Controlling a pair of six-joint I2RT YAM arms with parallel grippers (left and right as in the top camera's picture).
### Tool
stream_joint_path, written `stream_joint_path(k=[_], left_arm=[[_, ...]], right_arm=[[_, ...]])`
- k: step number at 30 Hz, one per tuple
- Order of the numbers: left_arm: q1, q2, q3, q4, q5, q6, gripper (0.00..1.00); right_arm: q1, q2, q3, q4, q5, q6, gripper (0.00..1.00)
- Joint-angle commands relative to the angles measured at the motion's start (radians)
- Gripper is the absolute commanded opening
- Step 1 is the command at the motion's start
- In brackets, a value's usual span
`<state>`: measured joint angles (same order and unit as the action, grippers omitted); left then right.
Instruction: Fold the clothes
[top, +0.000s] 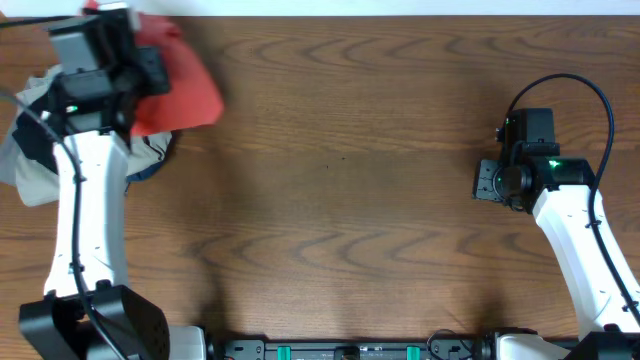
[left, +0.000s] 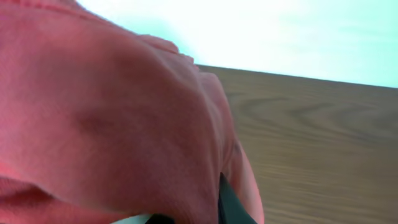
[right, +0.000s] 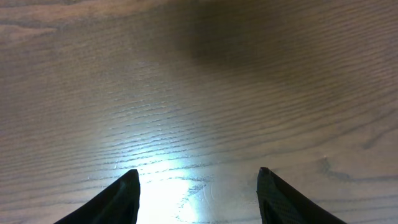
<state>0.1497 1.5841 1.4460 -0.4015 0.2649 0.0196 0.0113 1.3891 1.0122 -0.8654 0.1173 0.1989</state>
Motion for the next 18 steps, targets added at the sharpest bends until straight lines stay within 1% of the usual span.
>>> stream_joint_path(k=[1,7,11,15,18], left_arm=[[-0.103,-0.022,0.006,0.023,0.125,-0.111,0.06],[-0.311,-0.002,0.004,0.062,0.125,-0.251,0.06],[-0.422,0.045,0.002,0.092,0.124,-0.328,0.06],[-0.518,0.124,0.002,0.109,0.125,-0.371,0.06],[-0.578,0.189,0.002,0.108,0.137,-0.378,0.06]], right_arm=[[-0.005,-0.011,0.009,0.004,0.006,0.014,0.59],[-0.005,-0.011,0.009,0.002,0.007,0.014,0.59],[-0.021,-0.011,0.009,-0.011,0.015,0.013,0.59],[-0.072,-0.011,0.009,-0.024,0.017,0.013,0.59],[-0.115,-0.011,0.009,-0.029,0.016,0.013,0.59]])
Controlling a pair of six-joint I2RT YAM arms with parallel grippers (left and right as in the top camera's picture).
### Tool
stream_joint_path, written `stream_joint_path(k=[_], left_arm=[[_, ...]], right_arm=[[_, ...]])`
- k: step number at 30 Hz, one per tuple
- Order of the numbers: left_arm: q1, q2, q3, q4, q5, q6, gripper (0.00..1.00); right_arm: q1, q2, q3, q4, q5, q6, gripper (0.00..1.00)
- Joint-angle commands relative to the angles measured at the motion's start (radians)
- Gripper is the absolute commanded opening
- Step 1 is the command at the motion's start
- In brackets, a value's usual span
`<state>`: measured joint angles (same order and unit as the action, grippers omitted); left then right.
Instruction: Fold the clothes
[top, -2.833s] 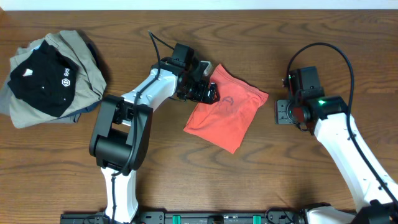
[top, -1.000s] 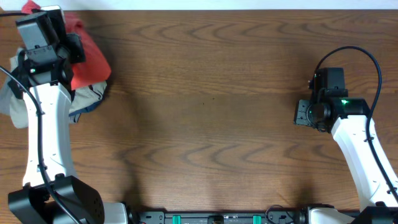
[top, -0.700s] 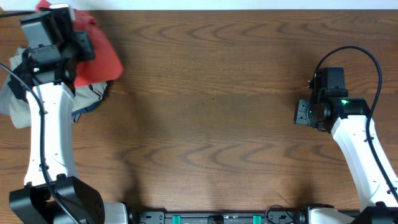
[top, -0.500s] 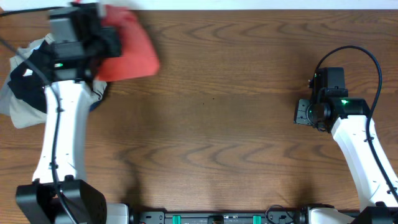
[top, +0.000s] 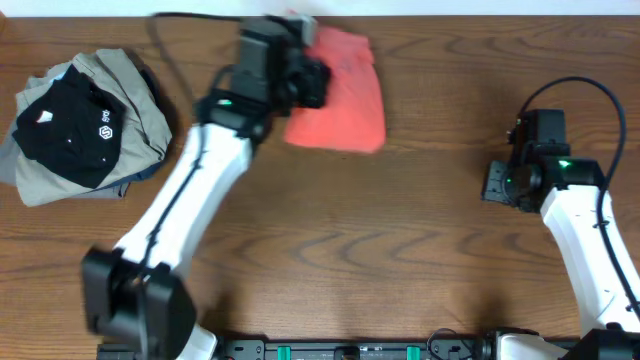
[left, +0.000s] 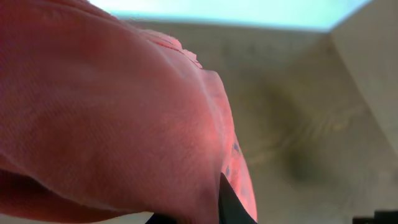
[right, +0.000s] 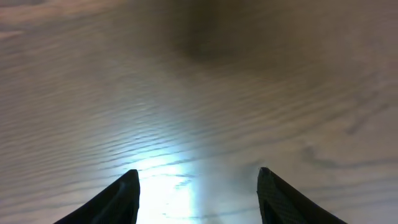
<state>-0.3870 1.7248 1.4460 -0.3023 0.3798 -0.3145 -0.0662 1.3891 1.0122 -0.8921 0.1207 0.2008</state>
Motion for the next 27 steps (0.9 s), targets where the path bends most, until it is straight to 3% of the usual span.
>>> stream_joint_path(k=[1,8,14,18,21,23,27], left_arm=[[-0.057,0.069,0.002,0.010,0.032,-0.044,0.06],[-0.101,0.178,-0.012,-0.037,0.016,-0.055,0.06],[-0.058,0.200,-0.020,-0.127,-0.193,0.000,0.06],[-0.038,0.217,-0.021,-0.152,-0.220,0.000,0.09],[-0.023,0.224,-0.022,-0.179,-0.221,0.004,0.55],[-0.013,0.224,-0.022,-0.212,-0.246,0.015,0.77],[0.023,0.221,-0.022,-0.326,-0.346,0.014,0.91]], right_arm=[[-0.049,-0.011,0.009,-0.002,0.010,0.011,0.59],[-0.071,-0.011,0.009,0.020,-0.043,-0.055,0.58],[-0.071,-0.011,0.009,0.079,-0.331,-0.182,0.57],[-0.070,-0.002,0.009,0.110,-0.525,-0.217,0.57],[-0.061,0.011,0.008,0.128,-0.610,-0.218,0.57],[-0.042,0.027,0.008,0.145,-0.645,-0.218,0.57],[0.018,0.087,0.008,0.189,-0.653,-0.216,0.60]])
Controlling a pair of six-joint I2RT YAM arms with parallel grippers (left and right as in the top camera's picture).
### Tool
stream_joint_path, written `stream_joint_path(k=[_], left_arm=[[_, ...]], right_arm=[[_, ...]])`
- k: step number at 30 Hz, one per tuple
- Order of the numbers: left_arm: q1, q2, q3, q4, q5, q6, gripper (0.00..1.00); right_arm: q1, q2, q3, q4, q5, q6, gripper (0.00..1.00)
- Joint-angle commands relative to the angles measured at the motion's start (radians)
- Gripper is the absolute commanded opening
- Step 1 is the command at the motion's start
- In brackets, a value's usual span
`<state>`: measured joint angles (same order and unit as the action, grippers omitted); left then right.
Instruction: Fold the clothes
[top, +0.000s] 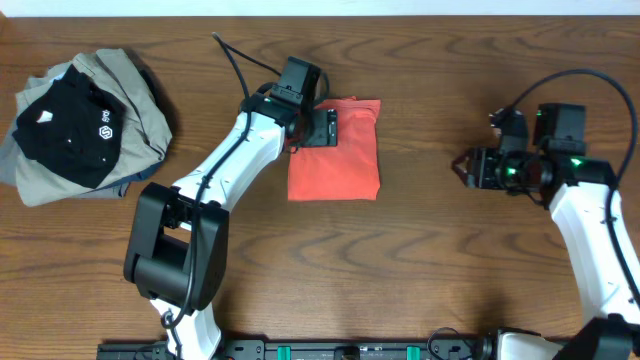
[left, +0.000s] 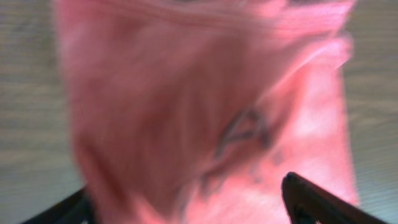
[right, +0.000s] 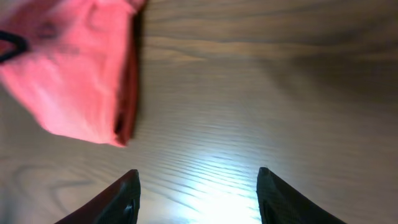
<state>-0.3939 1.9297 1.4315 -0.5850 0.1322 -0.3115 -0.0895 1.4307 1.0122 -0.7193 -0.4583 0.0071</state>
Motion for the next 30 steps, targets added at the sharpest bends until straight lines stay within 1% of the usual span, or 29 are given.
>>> stream_joint_path(k=[1,4,9,10,17,21,25,30], left_arm=[[0.040,0.016,-0.007,-0.071,-0.113,0.011,0.93],[0.081,0.016,-0.007,-0.138,-0.122,0.011,0.94],[0.130,0.016,-0.007,-0.173,-0.121,0.011,0.94],[0.136,0.016,-0.007,-0.174,-0.121,0.011,0.94],[0.140,0.016,-0.007,-0.175,-0.112,0.011,0.95],[0.140,0.016,-0.007,-0.181,-0.072,0.011,0.95],[0.140,0.016,-0.007,-0.189,-0.049,0.010,0.94],[0.140,0.016,-0.007,-0.203,-0.049,0.011,0.94]], right_arm=[[0.056,0.065,0.008,0.033,-0.074,-0.014,0.61],[0.110,0.142,0.008,0.121,-0.078,0.026,0.65],[0.206,0.287,0.008,0.338,-0.109,0.078,0.65],[0.221,0.319,0.009,0.389,-0.108,0.095,0.67],[0.276,0.523,0.009,0.704,-0.122,0.261,0.68],[0.301,0.621,0.009,0.868,-0.146,0.366,0.68],[0.334,0.688,0.010,0.948,-0.166,0.409,0.67],[0.370,0.727,0.015,0.951,-0.171,0.409,0.66]])
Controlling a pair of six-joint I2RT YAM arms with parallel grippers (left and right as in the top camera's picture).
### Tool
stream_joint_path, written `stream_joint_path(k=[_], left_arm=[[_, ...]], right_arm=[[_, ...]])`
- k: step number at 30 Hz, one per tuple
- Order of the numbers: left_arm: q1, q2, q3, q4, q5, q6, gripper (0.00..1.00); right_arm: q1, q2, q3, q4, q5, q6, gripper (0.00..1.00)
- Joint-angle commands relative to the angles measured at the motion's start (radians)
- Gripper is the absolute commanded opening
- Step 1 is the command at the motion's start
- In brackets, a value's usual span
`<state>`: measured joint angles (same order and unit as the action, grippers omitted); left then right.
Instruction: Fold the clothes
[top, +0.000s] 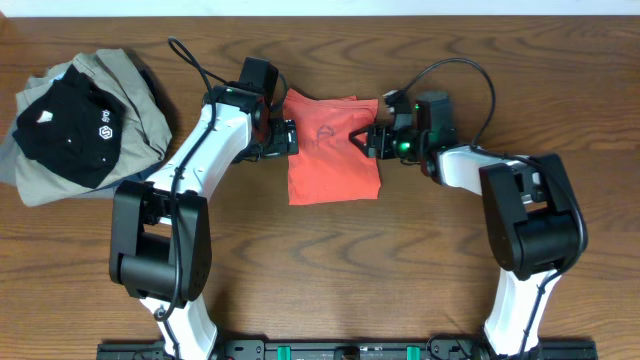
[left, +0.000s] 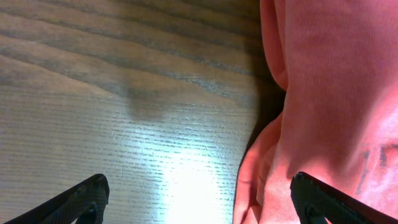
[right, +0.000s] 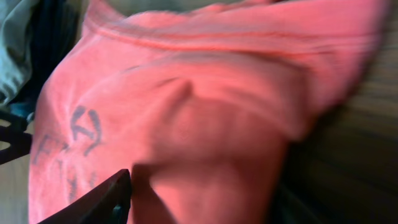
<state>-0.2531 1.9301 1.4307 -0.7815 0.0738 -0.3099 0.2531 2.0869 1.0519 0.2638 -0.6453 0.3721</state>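
A red shirt (top: 333, 160) with a dark print lies in a rough rectangle on the wooden table at the middle back. My left gripper (top: 283, 138) sits at its left edge. In the left wrist view the left gripper (left: 199, 200) is open, and the shirt's (left: 336, 93) rumpled edge reaches in beside the right finger. My right gripper (top: 368, 138) is at the shirt's upper right edge. In the right wrist view the red cloth (right: 186, 124) fills the frame. Only the left finger (right: 115, 199) shows, standing wide; cloth hides the other.
A pile of other clothes (top: 75, 125) lies at the far left: a black shirt with a white logo on khaki and grey garments. Bare wooden table (top: 400, 270) stretches in front of the red shirt. Both arms' cables loop above the back edge.
The left gripper went from over the shirt's upper middle to its left edge. The right gripper came in from the far right to the shirt's upper right edge. The shirt lies where it was.
The left gripper first held the red shirt above the pile at the far left. It then had the shirt over the middle back of the table. After that the shirt lay on the table under the open left gripper. Now both grippers flank it.
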Motion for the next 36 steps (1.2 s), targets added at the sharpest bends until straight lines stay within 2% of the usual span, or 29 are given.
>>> stream_joint_path(k=[1,4,6,8,9,16,28,33,36], left_arm=[[-0.001,0.016,-0.006,-0.007,0.009,0.009,0.94],[-0.001,0.016,-0.006,-0.012,0.009,0.009,0.94],[-0.001,0.016,-0.006,-0.018,0.009,0.009,0.94],[-0.001,0.016,-0.006,-0.025,0.009,0.009,0.95],[-0.001,0.016,-0.006,-0.030,0.009,0.009,0.94],[0.000,0.016,-0.006,-0.064,0.008,0.010,0.94],[0.000,0.016,-0.006,-0.069,0.008,0.010,0.94],[0.000,0.016,-0.006,-0.070,0.009,0.009,0.94],[-0.001,0.016,-0.006,-0.070,0.009,0.009,0.94]], right_arm=[[0.031,0.072,-0.024,-0.031,0.016,0.043,0.65],[0.036,0.072,-0.023,-0.031,0.016,0.043,0.55],[0.036,0.072,-0.022,-0.031,0.022,0.043,0.34],[0.036,0.071,-0.021,-0.030,0.066,0.043,0.05],[0.035,0.071,-0.020,-0.028,0.088,0.043,0.01],[-0.057,0.014,0.019,-0.065,0.154,0.031,0.01],[-0.465,-0.336,0.048,-0.560,0.624,-0.082,0.01],[-0.639,-0.387,0.048,-0.744,0.872,-0.081,0.01],[-0.729,-0.382,0.047,-0.804,0.916,-0.081,0.01]])
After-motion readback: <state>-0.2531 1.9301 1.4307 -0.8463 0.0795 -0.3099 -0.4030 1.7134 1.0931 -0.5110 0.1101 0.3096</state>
